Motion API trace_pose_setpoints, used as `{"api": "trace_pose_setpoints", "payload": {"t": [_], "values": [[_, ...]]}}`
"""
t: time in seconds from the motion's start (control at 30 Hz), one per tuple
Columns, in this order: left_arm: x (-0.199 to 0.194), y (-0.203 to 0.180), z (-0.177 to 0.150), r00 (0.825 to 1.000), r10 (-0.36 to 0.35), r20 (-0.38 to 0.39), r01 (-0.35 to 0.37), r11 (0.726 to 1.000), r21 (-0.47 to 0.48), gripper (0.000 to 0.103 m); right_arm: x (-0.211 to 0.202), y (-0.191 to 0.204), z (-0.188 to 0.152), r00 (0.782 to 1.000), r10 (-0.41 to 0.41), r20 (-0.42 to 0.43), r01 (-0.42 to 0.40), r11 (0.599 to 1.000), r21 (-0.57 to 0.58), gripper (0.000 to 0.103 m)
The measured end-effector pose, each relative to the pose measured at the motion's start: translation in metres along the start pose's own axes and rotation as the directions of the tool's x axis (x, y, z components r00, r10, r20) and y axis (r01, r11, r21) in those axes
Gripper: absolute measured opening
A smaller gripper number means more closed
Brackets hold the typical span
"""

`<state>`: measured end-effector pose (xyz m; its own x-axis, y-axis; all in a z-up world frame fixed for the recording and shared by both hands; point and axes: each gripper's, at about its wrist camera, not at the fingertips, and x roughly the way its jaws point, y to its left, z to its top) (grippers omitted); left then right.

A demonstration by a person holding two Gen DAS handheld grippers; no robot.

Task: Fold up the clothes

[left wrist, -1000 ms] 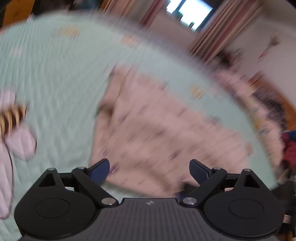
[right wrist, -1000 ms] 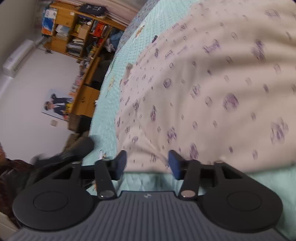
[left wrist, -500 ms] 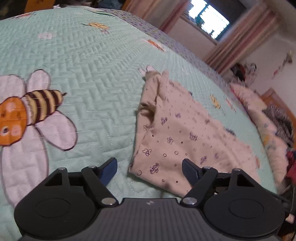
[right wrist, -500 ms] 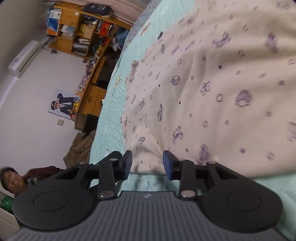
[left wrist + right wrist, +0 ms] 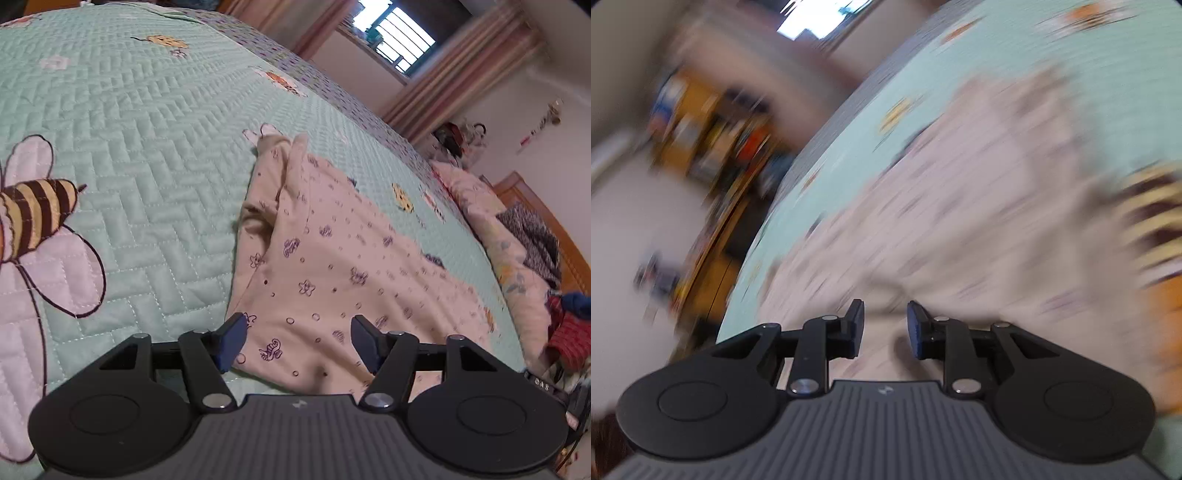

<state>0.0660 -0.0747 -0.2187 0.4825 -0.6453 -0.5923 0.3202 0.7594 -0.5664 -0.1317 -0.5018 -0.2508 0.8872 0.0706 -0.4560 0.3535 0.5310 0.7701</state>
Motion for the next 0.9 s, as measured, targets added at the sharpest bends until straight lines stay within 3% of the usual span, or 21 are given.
{"api": "trace_pose_setpoints", "payload": {"t": [0.07, 0.13, 0.17, 0.27, 0.33, 0.4, 0.47, 0.53, 0.63, 0.77, 0.83, 0.9], "values": [[0.003, -0.016, 0.000, 1.000, -0.025, 0.010, 0.025, 0.999, 0.046, 0.086, -0.007, 0.006, 0.002, 0.999, 0.041, 0.020, -0.041, 0.999, 0.007, 0.041], [0.009, -0.030, -0.002, 0.999, -0.039, 0.005, 0.038, 0.995, 0.092, 0.086, 0.002, 0.011, 0.000, 0.998, 0.062, -0.001, -0.062, 0.998, -0.011, 0.056], [0.017, -0.034, -0.006, 0.999, -0.033, -0.013, 0.035, 0.993, 0.114, 0.086, 0.009, 0.013, -0.002, 0.998, 0.067, -0.016, -0.067, 0.998, -0.021, 0.056], [0.030, -0.028, -0.015, 0.999, 0.008, -0.045, -0.001, 0.989, 0.145, 0.080, 0.029, 0.018, -0.006, 0.995, 0.081, -0.063, -0.084, 0.995, -0.052, 0.056], [0.020, -0.020, -0.011, 0.999, -0.014, -0.038, 0.018, 0.994, 0.106, 0.078, 0.023, 0.001, 0.009, 0.997, 0.063, -0.035, -0.063, 0.998, -0.004, 0.039], [0.007, -0.022, -0.001, 0.999, -0.037, -0.009, 0.038, 0.995, 0.097, 0.084, 0.007, -0.018, 0.027, 0.999, 0.035, 0.019, -0.036, 0.998, 0.055, 0.033], [-0.002, -0.034, 0.011, 0.997, -0.064, 0.040, 0.058, 0.988, 0.143, 0.093, -0.019, -0.019, 0.039, 0.995, 0.014, 0.098, -0.021, 0.997, 0.074, 0.043], [0.009, -0.051, 0.033, 0.995, -0.069, 0.069, 0.056, 0.983, 0.175, 0.094, -0.018, -0.007, 0.047, 0.990, 0.033, 0.137, -0.041, 0.998, 0.055, 0.062], [0.057, -0.068, 0.070, 0.998, -0.025, 0.060, 0.014, 0.984, 0.180, 0.094, 0.000, 0.016, 0.058, 0.983, 0.080, 0.166, -0.085, 0.996, 0.023, 0.071], [0.125, -0.068, 0.101, 0.996, 0.092, 0.000, -0.091, 0.980, 0.178, 0.089, 0.064, 0.003, 0.076, 0.991, 0.053, 0.124, -0.072, 0.986, 0.151, 0.070], [0.142, -0.054, 0.112, 0.987, 0.161, 0.002, -0.158, 0.968, 0.195, 0.089, 0.077, -0.011, 0.091, 0.993, -0.009, 0.115, -0.010, 0.987, 0.163, 0.060], [0.149, -0.030, 0.126, 0.982, 0.188, 0.008, -0.187, 0.969, 0.163, 0.086, 0.062, -0.036, 0.113, 0.980, -0.073, 0.186, 0.034, 0.978, 0.204, 0.052]]}}
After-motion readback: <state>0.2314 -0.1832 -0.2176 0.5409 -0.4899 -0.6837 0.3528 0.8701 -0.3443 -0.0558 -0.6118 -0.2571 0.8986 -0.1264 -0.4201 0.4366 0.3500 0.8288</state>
